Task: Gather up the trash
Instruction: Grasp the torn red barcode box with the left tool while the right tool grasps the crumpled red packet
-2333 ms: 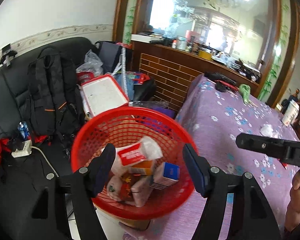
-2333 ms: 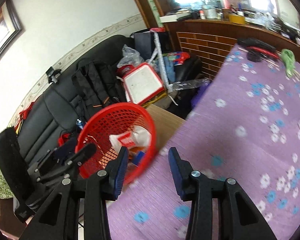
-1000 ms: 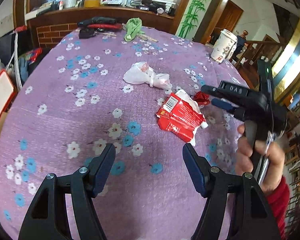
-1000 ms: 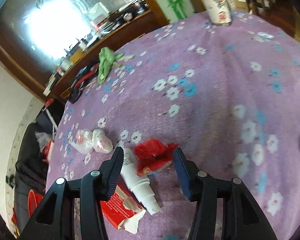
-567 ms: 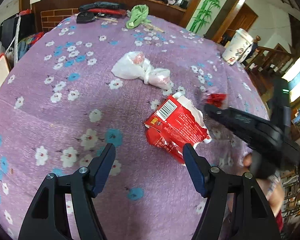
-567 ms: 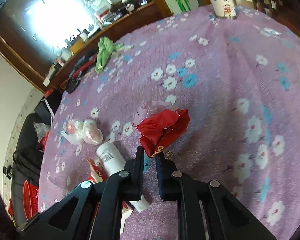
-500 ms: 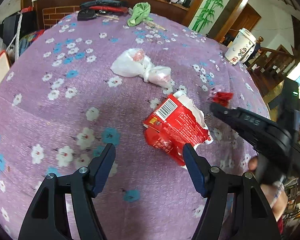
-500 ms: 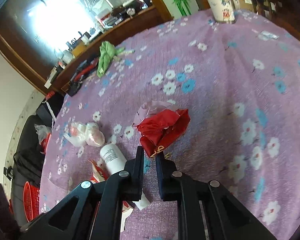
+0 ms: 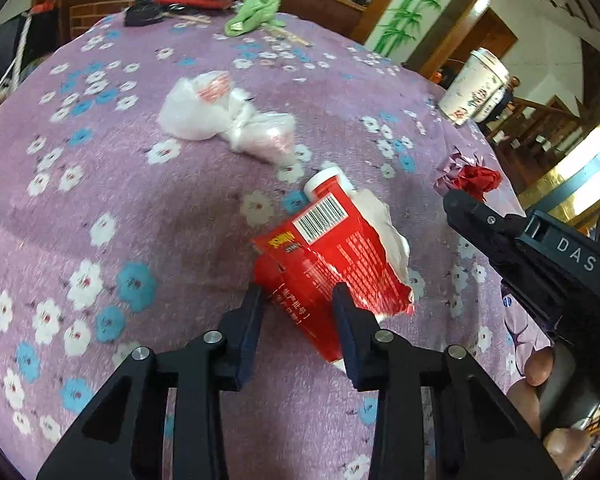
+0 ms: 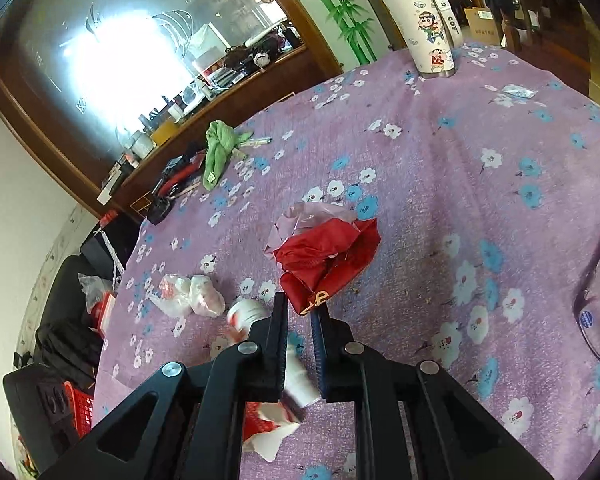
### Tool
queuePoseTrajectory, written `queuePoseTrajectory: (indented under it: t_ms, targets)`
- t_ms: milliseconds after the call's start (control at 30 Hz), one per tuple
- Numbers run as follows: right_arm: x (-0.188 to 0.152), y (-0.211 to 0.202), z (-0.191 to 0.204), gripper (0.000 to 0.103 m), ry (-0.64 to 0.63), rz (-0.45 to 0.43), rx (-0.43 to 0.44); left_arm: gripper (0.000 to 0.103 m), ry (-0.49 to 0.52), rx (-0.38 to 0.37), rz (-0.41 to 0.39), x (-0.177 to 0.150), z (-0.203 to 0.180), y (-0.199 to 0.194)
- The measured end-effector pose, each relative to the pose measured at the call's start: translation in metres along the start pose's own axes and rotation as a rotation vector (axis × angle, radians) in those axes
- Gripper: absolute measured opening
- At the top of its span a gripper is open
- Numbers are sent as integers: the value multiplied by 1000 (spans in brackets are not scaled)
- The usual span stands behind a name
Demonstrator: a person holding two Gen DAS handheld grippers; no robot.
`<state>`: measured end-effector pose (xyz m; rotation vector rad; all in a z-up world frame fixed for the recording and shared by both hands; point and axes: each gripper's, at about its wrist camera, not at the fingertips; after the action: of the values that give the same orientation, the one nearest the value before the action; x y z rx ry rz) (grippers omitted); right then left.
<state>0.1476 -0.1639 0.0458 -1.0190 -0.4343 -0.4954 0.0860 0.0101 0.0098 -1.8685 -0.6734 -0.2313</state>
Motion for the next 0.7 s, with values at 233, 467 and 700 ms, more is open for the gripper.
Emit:
queuePoseTrajectory:
  t_ms: [233,467,700]
  targets:
    - [-3,-2,6,12,-23,-2,7,0,90,-8,-25,1,7,-9]
    - [-1,-6,6,12,-21,-23,-5,11,-8,-130,40,4,23,-8]
    - [2,-12,0,12,9,-36,13,51,-63,-151,51,3,11,-3]
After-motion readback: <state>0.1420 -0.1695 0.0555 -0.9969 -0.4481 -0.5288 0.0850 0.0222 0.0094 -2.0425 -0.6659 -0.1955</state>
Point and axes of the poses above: each gripper's, at about its wrist camera, not at the fingertips, and y roughly the way its jaws point, z to its left, x to its top, and after that the axes turned 4 degrees about -x, right-handed
